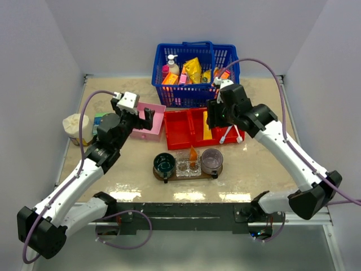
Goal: Prepare toiletry sets of a toothbrush and toothpaste on the tray
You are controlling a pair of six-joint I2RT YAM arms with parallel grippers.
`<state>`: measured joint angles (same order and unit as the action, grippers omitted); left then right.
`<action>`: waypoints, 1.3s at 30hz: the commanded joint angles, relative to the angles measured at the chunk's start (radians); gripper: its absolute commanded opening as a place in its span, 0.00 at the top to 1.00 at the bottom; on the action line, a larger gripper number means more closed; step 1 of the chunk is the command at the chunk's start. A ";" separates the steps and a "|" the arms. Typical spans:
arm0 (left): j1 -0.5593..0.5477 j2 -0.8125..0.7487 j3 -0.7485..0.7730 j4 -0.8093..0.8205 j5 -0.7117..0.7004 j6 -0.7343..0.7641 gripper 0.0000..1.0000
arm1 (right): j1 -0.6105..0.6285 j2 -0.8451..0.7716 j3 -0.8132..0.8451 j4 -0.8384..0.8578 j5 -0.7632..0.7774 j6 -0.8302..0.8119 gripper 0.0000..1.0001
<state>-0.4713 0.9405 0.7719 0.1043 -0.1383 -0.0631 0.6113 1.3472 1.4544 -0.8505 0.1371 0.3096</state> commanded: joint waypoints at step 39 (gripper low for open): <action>0.005 0.029 0.007 0.037 0.002 0.019 0.02 | -0.114 0.546 -0.020 0.522 0.182 -0.069 0.56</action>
<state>-0.4713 0.9684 0.7719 0.1036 -0.1387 -0.0589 0.5182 1.9072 1.4227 -0.3771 0.2726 0.2428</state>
